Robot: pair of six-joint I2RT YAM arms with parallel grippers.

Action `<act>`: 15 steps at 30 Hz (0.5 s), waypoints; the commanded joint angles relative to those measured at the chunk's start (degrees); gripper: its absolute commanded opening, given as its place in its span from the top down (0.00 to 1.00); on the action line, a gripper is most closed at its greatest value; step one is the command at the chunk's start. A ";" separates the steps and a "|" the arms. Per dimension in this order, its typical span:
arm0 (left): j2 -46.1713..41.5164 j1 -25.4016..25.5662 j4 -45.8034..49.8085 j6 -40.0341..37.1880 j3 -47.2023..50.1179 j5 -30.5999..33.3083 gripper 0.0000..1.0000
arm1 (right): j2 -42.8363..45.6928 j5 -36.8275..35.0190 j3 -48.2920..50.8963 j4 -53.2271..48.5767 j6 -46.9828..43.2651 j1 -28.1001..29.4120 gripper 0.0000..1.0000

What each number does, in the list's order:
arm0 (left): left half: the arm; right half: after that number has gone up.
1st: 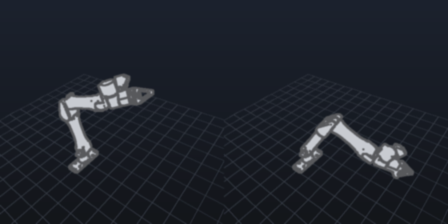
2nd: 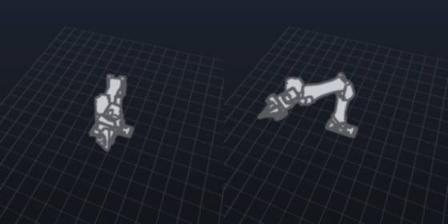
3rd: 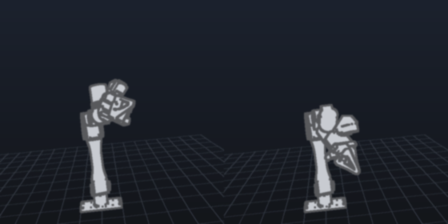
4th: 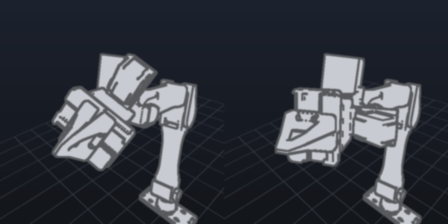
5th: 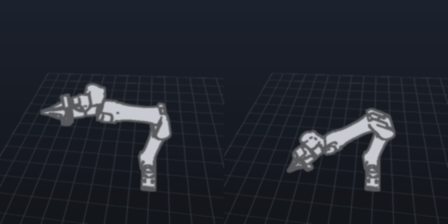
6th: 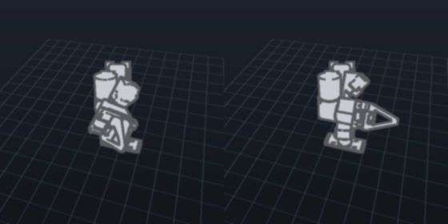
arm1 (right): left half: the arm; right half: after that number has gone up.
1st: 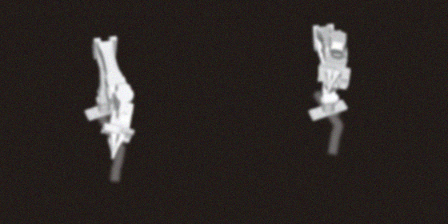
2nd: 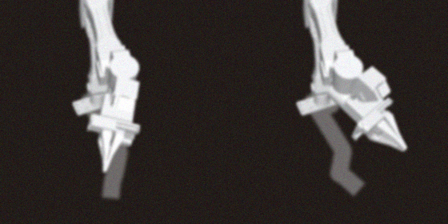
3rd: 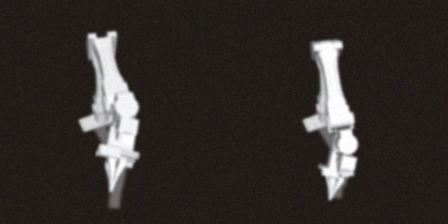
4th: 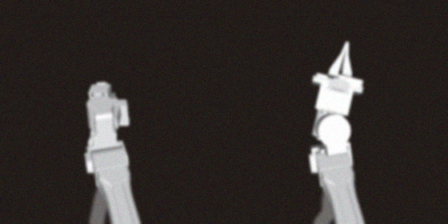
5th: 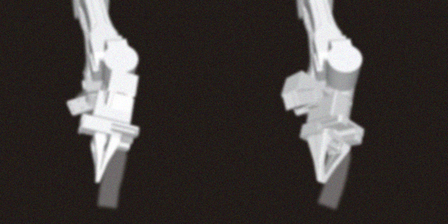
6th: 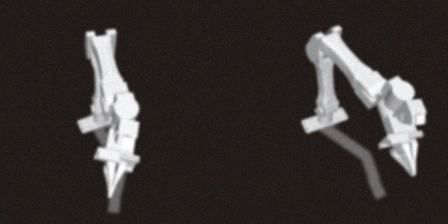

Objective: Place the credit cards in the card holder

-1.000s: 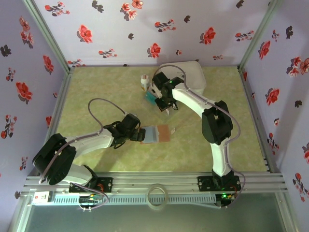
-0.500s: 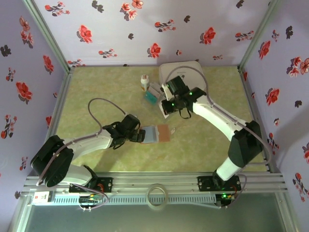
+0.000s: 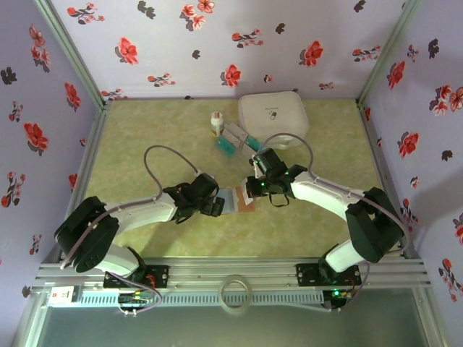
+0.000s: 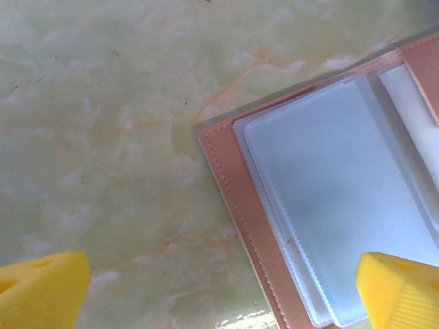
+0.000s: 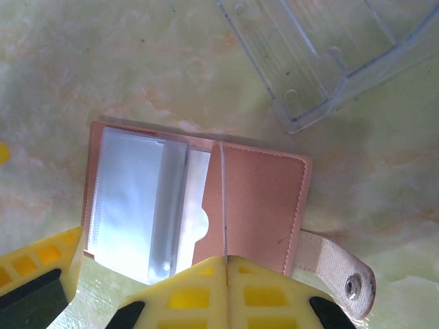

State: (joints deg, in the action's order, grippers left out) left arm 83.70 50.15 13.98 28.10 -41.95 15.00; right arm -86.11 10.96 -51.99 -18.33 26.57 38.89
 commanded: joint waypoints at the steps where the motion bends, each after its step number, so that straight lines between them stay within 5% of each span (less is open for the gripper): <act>1: 1.44 0.57 0.26 -1.46 -1.85 1.66 0.00 | 1.45 -0.19 0.99 3.93 2.17 0.22 1.00; 15: 4.66 0.60 -0.89 -2.02 -1.77 2.79 0.00 | -0.71 -1.49 2.88 4.63 1.82 -0.05 1.00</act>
State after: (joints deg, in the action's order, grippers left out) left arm 87.44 50.26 13.72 27.00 -42.76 16.05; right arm -86.15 10.70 -50.17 -14.59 27.68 38.89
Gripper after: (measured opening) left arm 0.997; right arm 0.039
